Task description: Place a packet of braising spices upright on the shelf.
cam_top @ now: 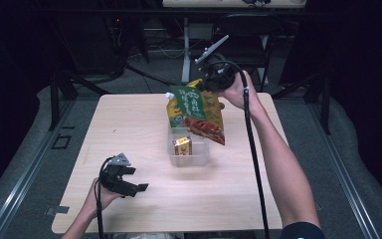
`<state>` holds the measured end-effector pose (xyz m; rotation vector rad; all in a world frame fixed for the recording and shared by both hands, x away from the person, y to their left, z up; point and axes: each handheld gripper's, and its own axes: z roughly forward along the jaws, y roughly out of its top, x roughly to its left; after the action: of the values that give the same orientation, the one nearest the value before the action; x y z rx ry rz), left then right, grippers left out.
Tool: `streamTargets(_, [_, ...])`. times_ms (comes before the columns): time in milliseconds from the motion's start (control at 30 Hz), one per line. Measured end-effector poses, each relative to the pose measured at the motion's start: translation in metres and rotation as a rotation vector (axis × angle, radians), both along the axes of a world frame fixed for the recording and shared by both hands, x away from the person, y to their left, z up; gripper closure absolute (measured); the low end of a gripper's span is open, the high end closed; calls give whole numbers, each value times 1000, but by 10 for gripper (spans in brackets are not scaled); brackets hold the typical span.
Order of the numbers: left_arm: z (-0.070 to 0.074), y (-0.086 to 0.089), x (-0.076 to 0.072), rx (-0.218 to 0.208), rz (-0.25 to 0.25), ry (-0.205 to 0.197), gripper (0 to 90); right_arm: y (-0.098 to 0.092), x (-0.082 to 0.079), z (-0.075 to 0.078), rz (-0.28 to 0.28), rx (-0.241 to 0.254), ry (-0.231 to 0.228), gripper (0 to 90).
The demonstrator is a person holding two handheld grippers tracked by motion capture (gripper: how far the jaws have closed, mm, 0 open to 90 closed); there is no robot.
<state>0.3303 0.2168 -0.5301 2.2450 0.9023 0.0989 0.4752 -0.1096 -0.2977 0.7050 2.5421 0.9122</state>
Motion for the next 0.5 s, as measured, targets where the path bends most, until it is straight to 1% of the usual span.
streamTargets(167, [0,0,0,1,-1,0,152,15,5,-12,35,-8,1,900])
streamTargets(233, [0,0,0,5,-3,-2,152,21,7,-17,46,0,1,900])
streamTargets(300, [0,0,0,3,-4,-2,152,25,9,-21,49,-2,-10,900])
streamTargets(367, [0,0,0,5,-4,-3,152,29,9,-23,59,8,-17,900])
streamTargets(400, [0,0,0,4,-3,-1,152,31,9,-24,57,-1,-20,900])
streamTargets(500, [0,0,0,0,0,-2,152,35,10,-27,66,8,-30,900])
